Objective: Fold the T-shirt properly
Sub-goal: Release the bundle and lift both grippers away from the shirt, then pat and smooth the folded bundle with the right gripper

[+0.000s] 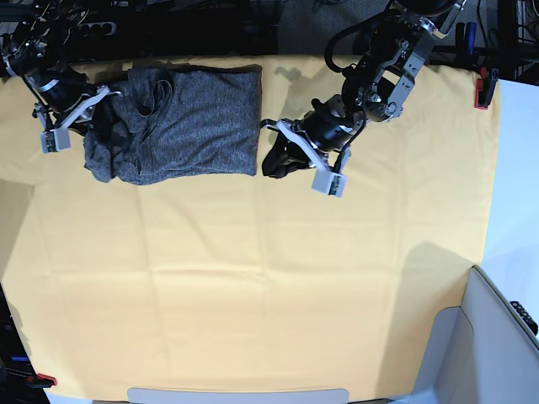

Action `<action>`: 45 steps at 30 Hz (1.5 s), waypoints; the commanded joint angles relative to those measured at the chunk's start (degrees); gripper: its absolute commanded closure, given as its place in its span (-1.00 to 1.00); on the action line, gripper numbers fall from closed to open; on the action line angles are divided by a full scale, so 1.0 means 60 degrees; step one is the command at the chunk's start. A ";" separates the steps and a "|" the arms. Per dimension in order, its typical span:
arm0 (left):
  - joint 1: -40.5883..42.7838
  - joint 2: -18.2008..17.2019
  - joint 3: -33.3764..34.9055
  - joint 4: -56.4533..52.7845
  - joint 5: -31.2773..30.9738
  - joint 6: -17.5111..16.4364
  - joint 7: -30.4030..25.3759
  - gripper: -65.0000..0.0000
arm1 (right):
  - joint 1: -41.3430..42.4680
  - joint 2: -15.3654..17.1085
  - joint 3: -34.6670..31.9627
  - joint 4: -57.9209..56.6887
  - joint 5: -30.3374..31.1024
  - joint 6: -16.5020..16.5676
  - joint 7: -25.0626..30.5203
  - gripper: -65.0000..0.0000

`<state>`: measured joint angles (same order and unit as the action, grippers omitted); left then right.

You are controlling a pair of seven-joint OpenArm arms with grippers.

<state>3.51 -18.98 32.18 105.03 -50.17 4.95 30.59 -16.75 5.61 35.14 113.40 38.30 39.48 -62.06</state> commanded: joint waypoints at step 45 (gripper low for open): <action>0.1166 -0.0448 -0.1269 0.0802 -0.0026 -0.0158 -0.0168 0.99 | 0.0822 -0.0341 -0.6186 -0.0403 -0.0648 -0.2529 0.0314 -0.09</action>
<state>10.96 -21.47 24.91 108.64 -50.15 4.54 30.83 -12.36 3.62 -1.80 109.78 33.23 23.92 -61.30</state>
